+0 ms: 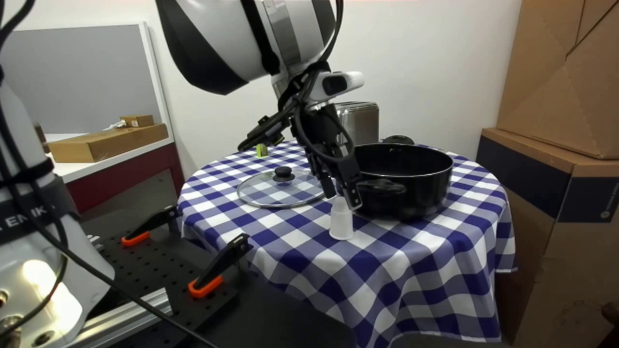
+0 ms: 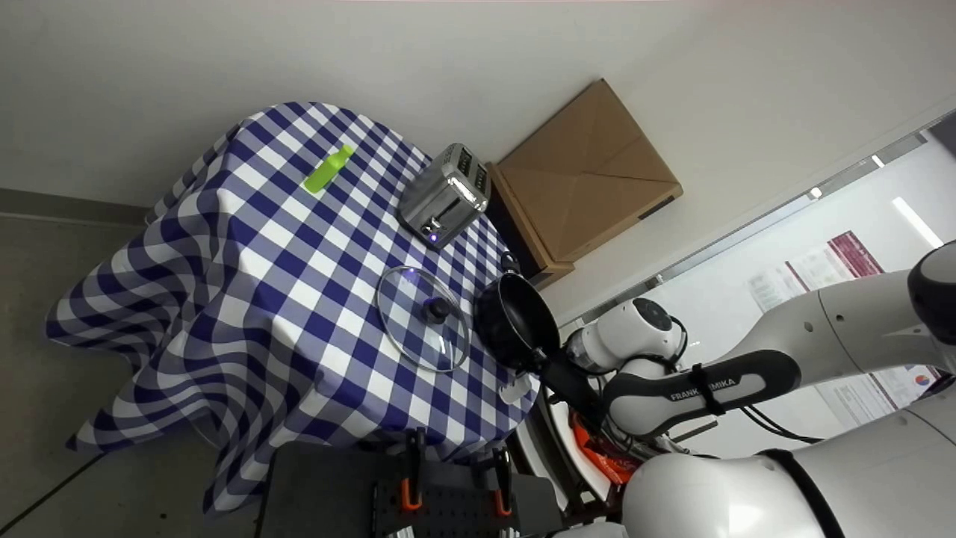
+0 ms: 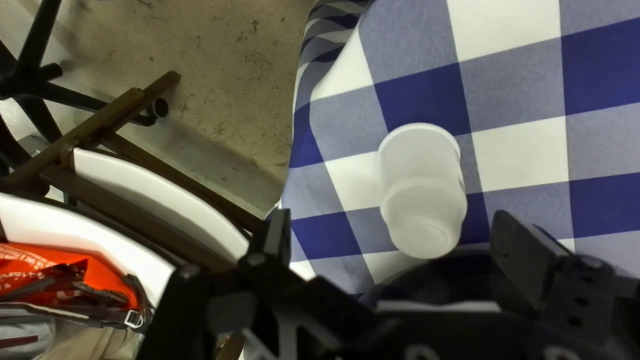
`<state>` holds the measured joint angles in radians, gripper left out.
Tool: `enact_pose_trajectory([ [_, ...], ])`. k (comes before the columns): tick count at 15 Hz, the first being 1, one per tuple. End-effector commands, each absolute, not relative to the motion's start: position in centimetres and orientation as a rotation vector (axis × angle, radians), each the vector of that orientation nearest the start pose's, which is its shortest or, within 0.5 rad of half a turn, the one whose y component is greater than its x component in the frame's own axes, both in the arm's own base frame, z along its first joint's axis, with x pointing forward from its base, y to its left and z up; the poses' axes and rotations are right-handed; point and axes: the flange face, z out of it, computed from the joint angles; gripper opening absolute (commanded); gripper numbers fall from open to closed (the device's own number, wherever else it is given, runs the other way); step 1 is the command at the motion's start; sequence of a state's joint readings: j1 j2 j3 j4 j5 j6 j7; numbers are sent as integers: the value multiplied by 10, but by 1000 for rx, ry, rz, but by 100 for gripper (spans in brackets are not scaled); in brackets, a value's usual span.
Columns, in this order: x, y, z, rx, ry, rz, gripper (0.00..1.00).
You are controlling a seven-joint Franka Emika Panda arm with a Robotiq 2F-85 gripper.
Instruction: Move the salt cellar to the left
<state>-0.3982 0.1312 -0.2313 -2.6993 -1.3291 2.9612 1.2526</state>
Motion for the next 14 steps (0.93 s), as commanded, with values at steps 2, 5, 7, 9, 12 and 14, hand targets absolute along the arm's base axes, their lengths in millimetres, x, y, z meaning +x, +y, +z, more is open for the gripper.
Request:
enact_pose_trajectory([
  [2,358,-167,174,-3254,942,-345,100],
  [5,362,-160,168,-3259,903,-330,67],
  [7,360,-155,162,-3262,879,-304,51],
  [9,356,-153,158,-3265,869,-278,35],
  [12,353,-158,156,-3268,880,-268,19],
  [14,351,-158,158,-3261,883,-271,19],
])
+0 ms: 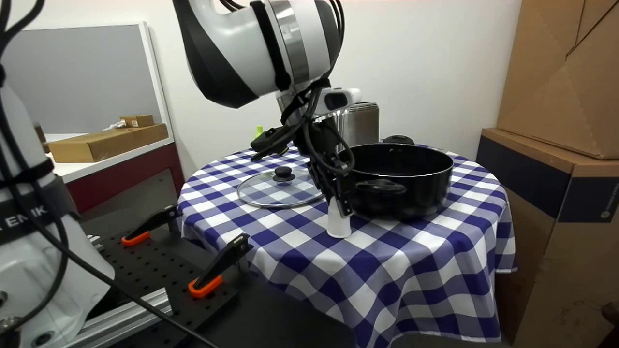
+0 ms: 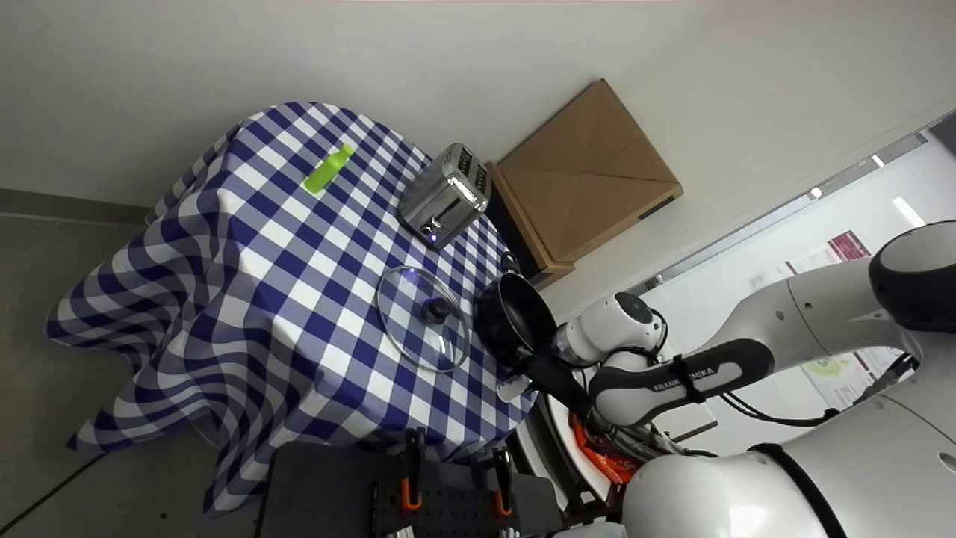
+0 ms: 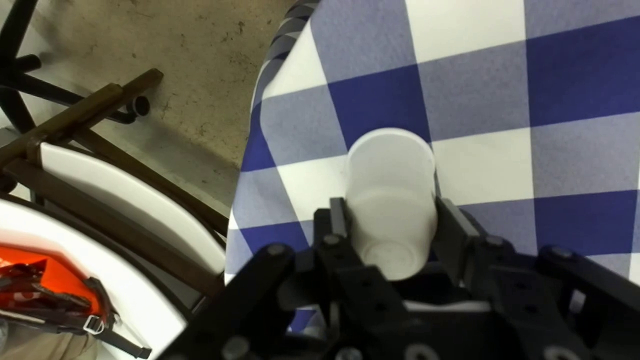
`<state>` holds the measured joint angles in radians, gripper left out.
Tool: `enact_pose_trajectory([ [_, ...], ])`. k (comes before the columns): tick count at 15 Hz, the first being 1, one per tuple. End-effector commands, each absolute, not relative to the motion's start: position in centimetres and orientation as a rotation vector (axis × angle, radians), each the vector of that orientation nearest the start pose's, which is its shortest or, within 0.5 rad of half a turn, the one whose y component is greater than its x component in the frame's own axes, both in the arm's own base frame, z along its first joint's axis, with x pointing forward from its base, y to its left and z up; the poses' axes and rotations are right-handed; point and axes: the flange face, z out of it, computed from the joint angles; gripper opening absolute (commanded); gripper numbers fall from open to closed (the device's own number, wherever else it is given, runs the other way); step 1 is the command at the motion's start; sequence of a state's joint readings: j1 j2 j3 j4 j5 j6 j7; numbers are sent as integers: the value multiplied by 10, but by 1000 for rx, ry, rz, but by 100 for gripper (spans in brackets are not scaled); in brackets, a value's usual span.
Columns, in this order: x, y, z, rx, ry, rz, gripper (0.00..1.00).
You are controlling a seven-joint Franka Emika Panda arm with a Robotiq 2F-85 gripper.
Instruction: Move the salt cellar to the left
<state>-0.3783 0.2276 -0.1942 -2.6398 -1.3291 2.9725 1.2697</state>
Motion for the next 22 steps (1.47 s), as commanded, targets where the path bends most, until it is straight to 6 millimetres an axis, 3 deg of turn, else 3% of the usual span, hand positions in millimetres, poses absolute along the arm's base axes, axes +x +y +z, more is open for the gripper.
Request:
enact_pose_trajectory([
  [1,350,-154,164,-3253,868,-288,19],
  [3,348,-143,175,-3234,826,-324,19],
  [7,333,-87,202,-3195,494,-394,19],
  [9,357,-69,193,-3203,299,-401,19],
  [13,368,-17,203,-3203,-69,-442,19],
  [18,378,67,218,-3155,-452,-496,19],
  [22,363,148,232,-3082,-779,-521,19],
])
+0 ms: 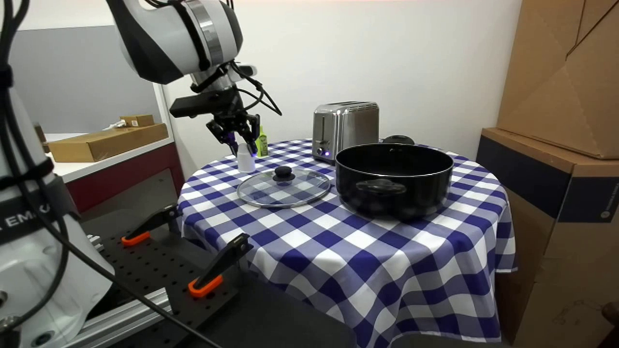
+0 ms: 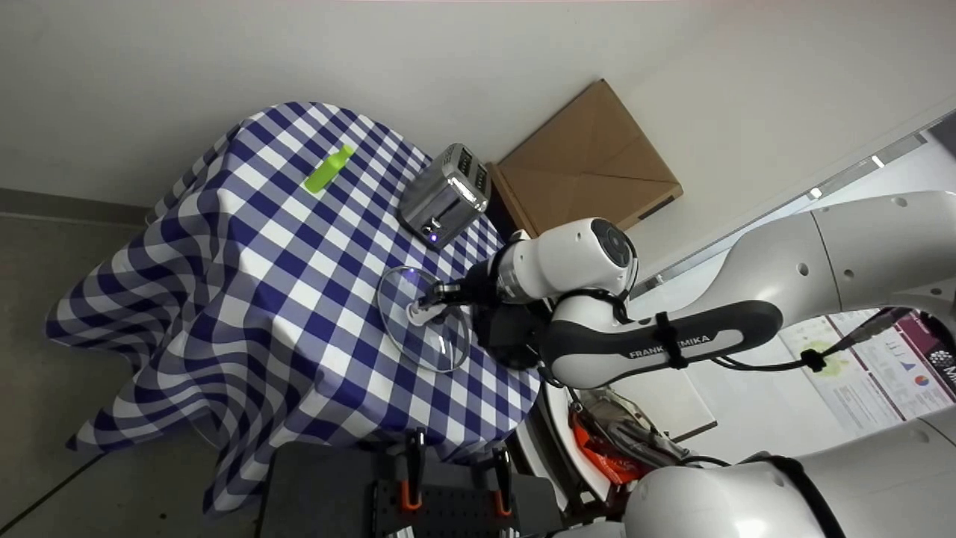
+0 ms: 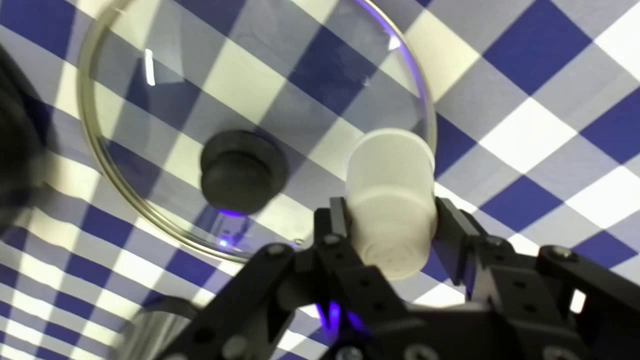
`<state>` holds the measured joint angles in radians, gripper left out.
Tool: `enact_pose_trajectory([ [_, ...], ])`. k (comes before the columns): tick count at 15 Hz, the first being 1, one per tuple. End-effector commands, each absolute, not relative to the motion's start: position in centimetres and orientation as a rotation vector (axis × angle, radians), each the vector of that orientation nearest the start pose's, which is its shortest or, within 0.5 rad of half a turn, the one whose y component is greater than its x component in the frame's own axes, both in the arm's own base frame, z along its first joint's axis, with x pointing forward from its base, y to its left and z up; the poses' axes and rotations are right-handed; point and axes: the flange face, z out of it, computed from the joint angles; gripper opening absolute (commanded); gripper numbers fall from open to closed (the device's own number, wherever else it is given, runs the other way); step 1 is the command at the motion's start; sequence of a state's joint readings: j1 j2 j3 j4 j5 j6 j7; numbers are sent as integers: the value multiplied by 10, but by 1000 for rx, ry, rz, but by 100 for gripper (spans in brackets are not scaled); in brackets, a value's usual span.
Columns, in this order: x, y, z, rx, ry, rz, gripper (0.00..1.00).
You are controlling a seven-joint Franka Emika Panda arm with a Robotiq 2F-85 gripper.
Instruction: Move the salt cellar to the left
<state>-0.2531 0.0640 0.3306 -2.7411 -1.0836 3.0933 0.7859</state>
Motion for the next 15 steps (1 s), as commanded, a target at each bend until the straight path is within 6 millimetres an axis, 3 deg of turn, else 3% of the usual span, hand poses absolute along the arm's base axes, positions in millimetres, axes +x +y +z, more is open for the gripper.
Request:
enact_pose_trajectory([
  [1,360,171,235,-3067,-855,-519,19],
  [5,354,264,257,-3013,-1047,-496,19],
  [9,364,341,318,-3059,-1085,-488,19],
  [12,390,369,380,-3159,-1025,-525,19],
  [13,402,373,402,-3197,-999,-538,19],
  [15,427,367,423,-3266,-870,-552,19],
])
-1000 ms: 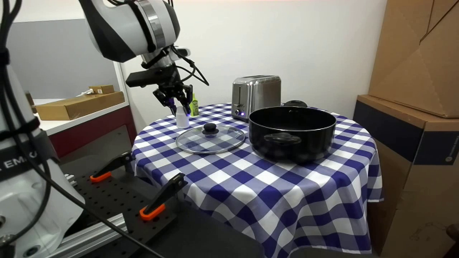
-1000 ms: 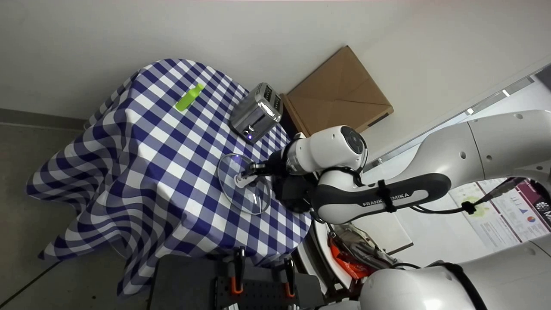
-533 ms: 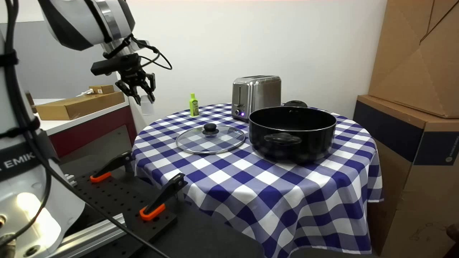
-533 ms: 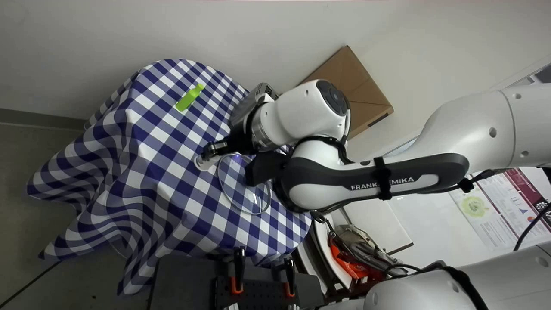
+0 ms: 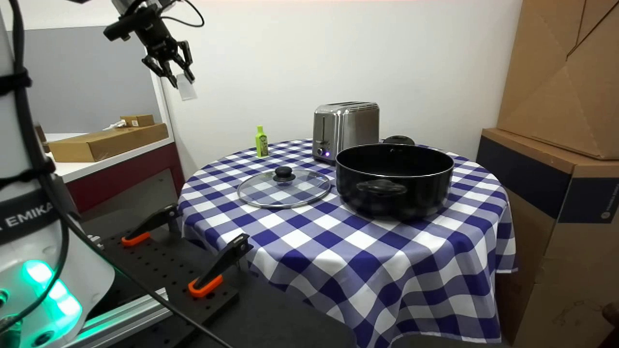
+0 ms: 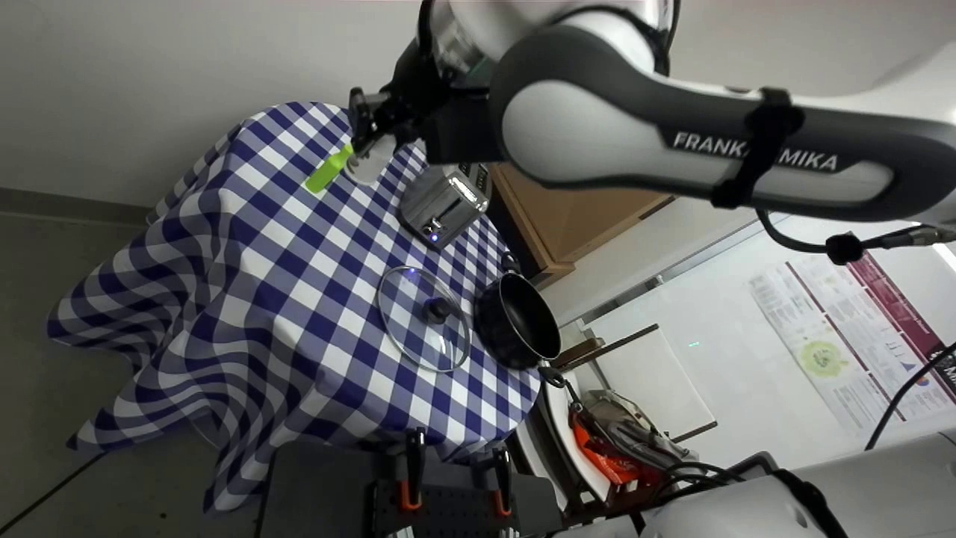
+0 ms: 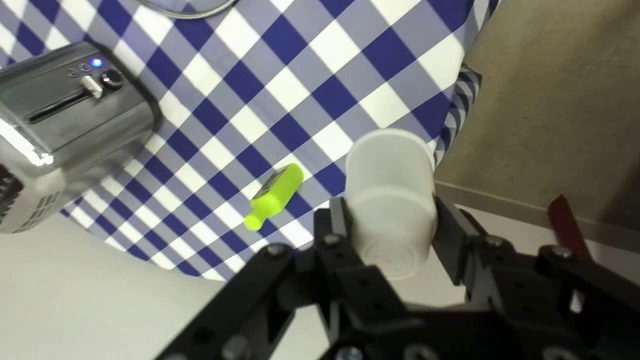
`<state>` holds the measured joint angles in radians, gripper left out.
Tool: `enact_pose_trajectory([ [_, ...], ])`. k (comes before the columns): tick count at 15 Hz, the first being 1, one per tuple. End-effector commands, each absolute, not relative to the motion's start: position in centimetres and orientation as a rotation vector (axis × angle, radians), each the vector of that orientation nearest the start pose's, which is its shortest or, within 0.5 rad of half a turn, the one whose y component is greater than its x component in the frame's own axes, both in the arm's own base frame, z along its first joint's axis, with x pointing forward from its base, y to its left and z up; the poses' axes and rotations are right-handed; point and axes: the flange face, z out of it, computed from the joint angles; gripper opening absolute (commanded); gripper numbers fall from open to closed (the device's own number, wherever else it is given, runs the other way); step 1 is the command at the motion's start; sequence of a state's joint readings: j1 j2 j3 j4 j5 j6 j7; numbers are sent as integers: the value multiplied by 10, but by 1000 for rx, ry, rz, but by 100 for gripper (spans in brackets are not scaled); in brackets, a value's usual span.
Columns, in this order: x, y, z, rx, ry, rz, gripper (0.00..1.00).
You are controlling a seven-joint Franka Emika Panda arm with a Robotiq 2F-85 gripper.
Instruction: Move the salt cellar to the left
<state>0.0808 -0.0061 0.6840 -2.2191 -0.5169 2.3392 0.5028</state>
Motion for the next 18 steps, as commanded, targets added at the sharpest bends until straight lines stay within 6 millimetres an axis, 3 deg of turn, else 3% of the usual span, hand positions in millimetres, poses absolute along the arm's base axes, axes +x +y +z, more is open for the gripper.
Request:
enact_pose_trajectory([
  [1,437,363,430,-3289,-810,-551,19],
  [4,464,343,432,-3290,-620,-533,19],
  [6,479,328,417,-3289,-496,-491,19],
  [13,505,287,323,-3327,-257,-298,19],
  [18,506,277,261,-3318,-183,-200,19],
])
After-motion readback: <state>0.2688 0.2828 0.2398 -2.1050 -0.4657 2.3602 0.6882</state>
